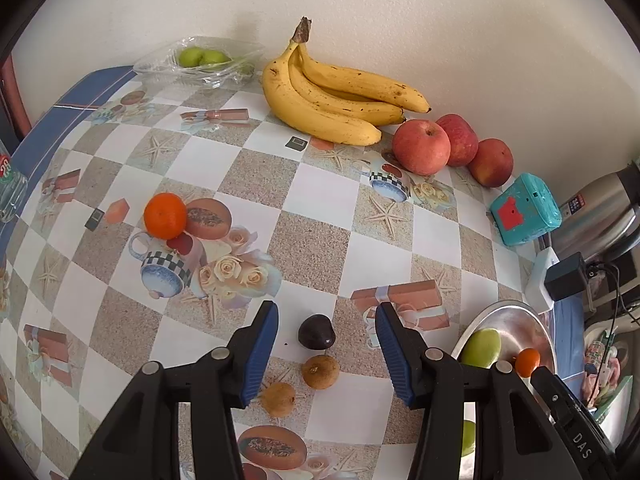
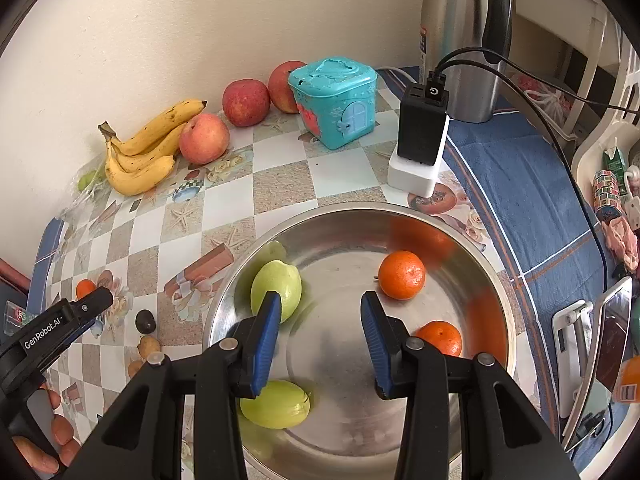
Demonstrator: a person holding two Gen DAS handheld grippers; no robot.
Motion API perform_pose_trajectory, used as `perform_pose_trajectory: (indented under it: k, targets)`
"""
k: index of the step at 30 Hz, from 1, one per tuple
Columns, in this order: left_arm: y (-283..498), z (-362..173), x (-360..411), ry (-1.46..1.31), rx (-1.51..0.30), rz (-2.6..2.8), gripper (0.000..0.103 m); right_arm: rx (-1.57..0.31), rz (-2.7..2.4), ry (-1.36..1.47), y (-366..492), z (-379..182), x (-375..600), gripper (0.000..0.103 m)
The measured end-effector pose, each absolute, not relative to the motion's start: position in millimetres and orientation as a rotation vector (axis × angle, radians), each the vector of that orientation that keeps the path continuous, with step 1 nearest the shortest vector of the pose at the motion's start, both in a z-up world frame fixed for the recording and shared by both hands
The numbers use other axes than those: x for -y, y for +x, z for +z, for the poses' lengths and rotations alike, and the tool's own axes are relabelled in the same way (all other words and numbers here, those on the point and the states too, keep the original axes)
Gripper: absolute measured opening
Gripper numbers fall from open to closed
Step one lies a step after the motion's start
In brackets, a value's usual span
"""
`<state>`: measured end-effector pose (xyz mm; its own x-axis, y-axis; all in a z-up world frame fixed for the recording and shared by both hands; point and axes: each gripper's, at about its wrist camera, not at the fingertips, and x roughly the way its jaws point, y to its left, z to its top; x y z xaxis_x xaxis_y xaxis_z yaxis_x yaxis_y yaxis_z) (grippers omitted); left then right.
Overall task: Organize fruits
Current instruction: 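Withdraw both open tools from the bowl toward the brown kiwis on the table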
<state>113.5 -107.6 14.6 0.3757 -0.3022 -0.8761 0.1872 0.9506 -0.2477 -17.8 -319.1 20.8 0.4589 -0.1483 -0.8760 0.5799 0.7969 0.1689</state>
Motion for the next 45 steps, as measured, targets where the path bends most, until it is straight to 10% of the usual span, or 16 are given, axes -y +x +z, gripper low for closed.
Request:
perform_pose_trajectory:
  k: [8, 21, 30, 45]
  targets:
    - [114, 9, 107, -0.094, -1.156, -0.295, 0.061, -1.018, -0.469, 0.489, -15, 15, 318, 0.043]
    - [116, 4, 103, -0.044, -1.151, -0.212, 0.103, -1.042, -0.451, 0.443, -9, 7, 311, 0.076]
    - [115, 9, 99, -0.024, -1.120, -0.193, 0.103, -1.018, -0.448, 0.410, -8, 10, 307, 0.095]
    - [111, 19, 92, -0.027, -1.116, -0.245, 0.103, -1.011, -0.446, 0.396, -10, 14, 299, 0.096]
